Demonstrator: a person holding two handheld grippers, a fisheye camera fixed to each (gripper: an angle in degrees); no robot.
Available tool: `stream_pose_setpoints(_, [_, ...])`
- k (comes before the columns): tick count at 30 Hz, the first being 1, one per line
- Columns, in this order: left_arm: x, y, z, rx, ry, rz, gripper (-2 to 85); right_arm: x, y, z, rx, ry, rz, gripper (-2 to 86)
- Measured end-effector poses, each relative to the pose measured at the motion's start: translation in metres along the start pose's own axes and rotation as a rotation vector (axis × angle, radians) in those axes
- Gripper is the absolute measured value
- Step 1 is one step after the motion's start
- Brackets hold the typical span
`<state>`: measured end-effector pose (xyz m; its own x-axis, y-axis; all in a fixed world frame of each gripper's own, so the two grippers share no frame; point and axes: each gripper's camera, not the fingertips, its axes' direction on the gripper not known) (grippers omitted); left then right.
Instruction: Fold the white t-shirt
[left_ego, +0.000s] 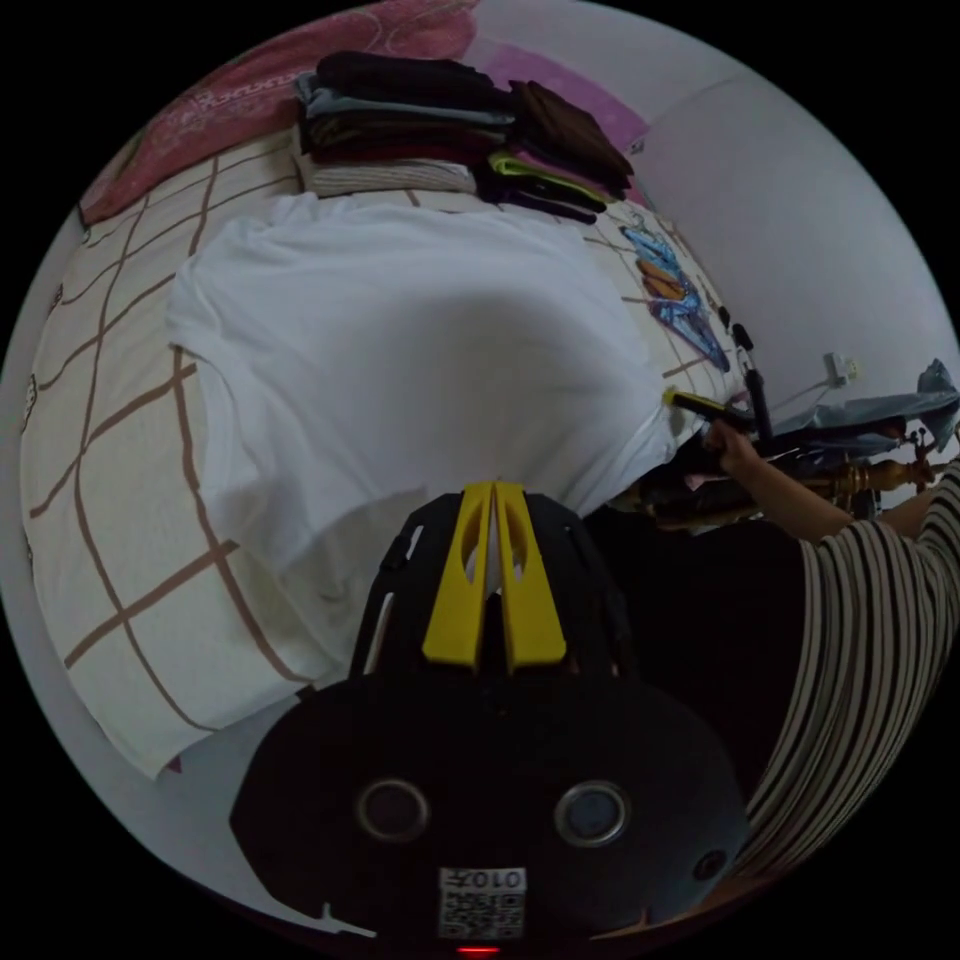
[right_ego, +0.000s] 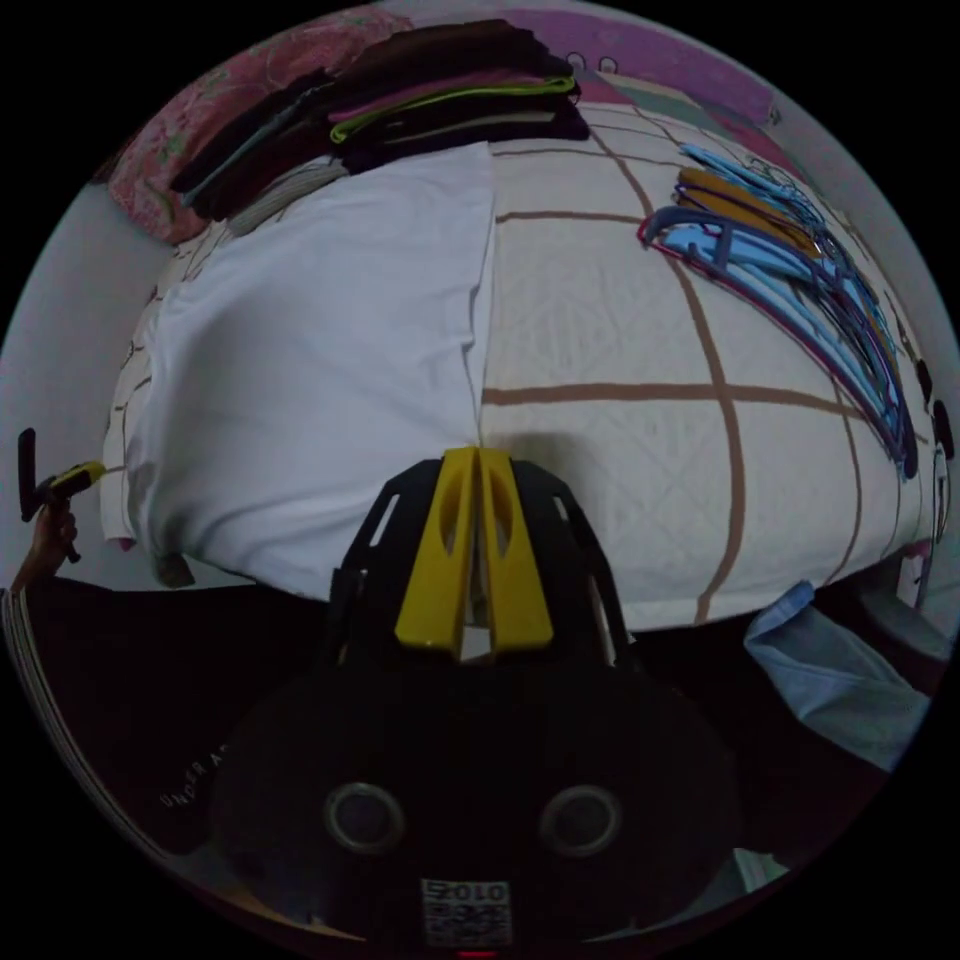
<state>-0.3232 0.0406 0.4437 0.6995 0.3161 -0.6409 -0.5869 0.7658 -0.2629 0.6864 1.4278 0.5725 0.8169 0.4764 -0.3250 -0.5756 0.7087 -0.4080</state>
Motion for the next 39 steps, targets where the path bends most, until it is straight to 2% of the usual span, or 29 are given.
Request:
stream_pose_setpoints(4, [-0.011, 0.012, -0.002, -0.004, -0.019, -0.027, -0.1, -0.015, 0.031, -0.015, 0.07, -0.047, 0.077, 5.4])
stream_pose_setpoints(9, [-0.028, 0.03, 0.003, -0.01, -0.008, -0.086, -0.2, -0.054, 0.056, -0.008, 0.002, -0.055, 0.031, 7.2])
stream_pose_setpoints(18, [-0.053, 0.035, 0.021, -0.1, -0.053, -0.037, -0.2, -0.145, 0.013, 0.024, -0.246, -0.017, -0.12, 3.7])
stream_pose_setpoints(21, [-0.061, 0.04, 0.024, -0.12, -0.054, -0.02, -0.2, -0.168, 0.007, 0.011, -0.267, 0.031, -0.147, 3.3])
stream_pose_setpoints(26, [-0.082, 0.052, 0.038, -0.176, -0.019, -0.046, -0.2, -0.202, -0.015, 0.008, -0.292, -0.038, -0.128, 3.1])
stream_pose_setpoints(30, [-0.093, 0.063, 0.05, -0.266, -0.05, -0.035, -0.2, -0.263, -0.057, 0.028, -0.426, 0.094, -0.218, 3.0])
stream_pose_setpoints(33, [-0.101, 0.076, 0.043, -0.222, -0.037, -0.045, -0.1, -0.299, -0.083, 0.032, -0.465, 0.091, -0.206, 3.1])
stream_pose_setpoints(39, [-0.138, 0.109, 0.002, 0.003, -0.033, -0.224, 0.6, -0.379, -0.123, 0.006, -0.43, 0.089, -0.196, 5.1])
